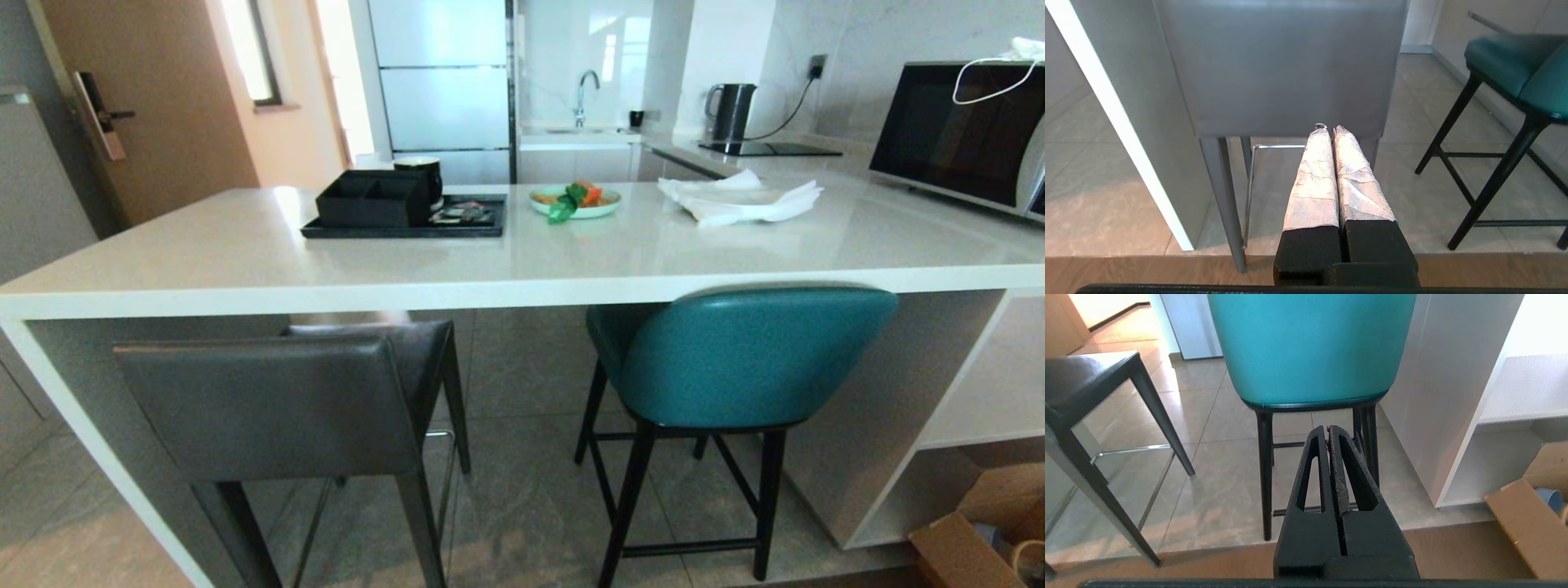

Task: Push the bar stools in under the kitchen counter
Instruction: Pull the blue chair out from under the dining table

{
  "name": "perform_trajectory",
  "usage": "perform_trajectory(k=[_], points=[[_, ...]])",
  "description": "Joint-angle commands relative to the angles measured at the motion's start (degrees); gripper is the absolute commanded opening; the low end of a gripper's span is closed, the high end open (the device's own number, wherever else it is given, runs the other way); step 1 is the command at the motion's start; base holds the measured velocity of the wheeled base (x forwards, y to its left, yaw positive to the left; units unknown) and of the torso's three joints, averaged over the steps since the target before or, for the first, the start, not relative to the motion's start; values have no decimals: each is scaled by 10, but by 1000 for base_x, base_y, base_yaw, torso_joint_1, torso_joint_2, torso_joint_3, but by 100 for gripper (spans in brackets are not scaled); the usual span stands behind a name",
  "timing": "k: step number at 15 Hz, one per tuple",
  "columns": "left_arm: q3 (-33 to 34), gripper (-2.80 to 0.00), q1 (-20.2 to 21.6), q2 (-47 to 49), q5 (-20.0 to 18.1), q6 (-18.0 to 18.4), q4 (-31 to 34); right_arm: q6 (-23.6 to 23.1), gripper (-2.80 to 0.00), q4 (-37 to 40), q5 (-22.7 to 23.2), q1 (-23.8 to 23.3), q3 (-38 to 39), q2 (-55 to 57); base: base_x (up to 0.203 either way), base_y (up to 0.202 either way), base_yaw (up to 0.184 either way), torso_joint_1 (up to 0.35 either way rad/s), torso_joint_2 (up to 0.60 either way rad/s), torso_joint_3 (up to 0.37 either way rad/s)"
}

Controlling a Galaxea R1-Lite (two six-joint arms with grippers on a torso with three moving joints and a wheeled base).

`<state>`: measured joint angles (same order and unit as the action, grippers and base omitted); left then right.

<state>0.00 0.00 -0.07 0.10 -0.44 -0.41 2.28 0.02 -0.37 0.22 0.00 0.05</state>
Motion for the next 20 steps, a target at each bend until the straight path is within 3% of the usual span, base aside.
perform_trajectory(k=[1,11,20], points=[[3,-280,0,1,0,0,0,0,-280,0,-1,0,3,1,0,0,0,-181,472,281],[3,-280,0,1,1,-2,0,0,-280,0,0,0,3,1,0,0,0,-137,432,287],[3,-280,1,1,1,-2,0,0,-280,0,-1,0,2,1,0,0,0,-8,32,25]])
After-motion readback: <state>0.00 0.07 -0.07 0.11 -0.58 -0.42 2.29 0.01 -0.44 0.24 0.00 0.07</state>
